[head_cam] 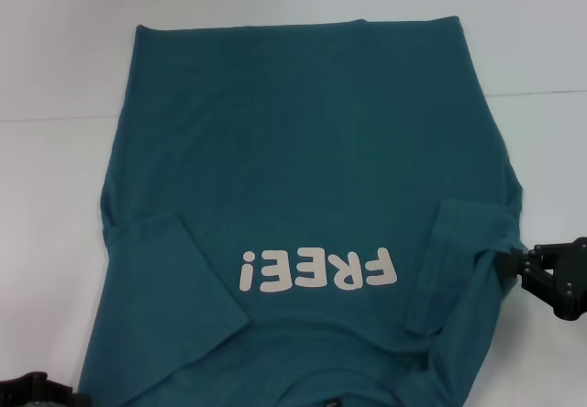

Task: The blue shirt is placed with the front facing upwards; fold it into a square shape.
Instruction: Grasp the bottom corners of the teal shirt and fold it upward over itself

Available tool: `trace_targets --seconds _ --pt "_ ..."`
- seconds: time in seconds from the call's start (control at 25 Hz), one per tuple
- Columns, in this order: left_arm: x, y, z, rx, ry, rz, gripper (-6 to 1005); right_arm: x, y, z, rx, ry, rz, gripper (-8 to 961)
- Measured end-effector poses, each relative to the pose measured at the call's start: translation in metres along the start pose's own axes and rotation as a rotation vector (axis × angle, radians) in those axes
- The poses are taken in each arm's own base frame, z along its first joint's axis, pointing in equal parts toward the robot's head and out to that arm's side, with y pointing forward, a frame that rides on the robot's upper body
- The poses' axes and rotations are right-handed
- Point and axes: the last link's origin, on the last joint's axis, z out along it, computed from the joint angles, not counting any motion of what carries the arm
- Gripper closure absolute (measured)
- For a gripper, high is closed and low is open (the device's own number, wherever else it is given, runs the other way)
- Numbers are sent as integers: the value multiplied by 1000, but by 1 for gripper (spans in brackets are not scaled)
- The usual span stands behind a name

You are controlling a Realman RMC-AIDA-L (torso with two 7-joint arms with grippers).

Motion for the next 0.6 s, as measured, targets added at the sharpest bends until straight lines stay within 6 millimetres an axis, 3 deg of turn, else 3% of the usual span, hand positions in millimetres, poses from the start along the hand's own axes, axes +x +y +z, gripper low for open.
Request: trace_targets --seconds 0.28,0.48,0.6 --pt "0 4 2 -12 -11 6 867 -2 -1 2 3 0 -4 923" --pt "2 9 2 -32 -15 24 954 -2 -3 2 8 1 -7 923" --pt "6 14 2 -53 -8 45 951 -3 -4 1 14 1 -7 923"
